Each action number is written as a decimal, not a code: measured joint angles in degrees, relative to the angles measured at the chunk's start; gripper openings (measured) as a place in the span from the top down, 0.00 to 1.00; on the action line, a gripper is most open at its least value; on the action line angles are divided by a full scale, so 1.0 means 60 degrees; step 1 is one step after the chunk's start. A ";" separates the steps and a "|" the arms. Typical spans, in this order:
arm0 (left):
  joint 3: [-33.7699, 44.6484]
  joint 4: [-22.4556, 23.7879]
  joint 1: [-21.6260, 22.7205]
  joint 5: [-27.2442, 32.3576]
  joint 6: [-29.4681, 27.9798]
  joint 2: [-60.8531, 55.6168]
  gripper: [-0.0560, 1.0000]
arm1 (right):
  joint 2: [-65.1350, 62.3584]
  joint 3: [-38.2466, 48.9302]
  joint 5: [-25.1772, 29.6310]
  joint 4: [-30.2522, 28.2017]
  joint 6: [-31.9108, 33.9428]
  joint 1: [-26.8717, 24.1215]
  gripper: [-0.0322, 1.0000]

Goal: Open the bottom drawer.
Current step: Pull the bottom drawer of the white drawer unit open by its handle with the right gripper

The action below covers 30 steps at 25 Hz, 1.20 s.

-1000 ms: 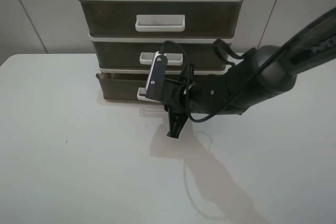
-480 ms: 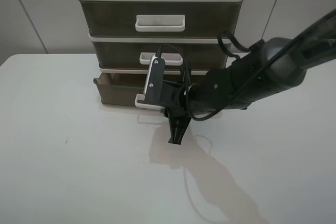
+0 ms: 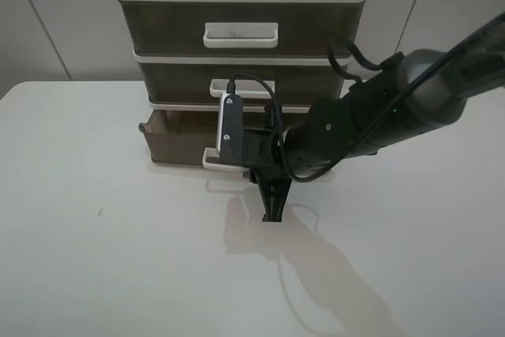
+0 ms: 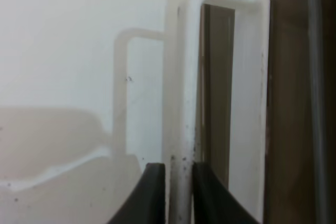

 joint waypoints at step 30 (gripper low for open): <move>0.0000 0.0000 0.0000 0.0000 0.0000 0.0000 0.27 | -0.0552 -0.0104 0.2341 -0.1653 0.0088 -0.0012 0.94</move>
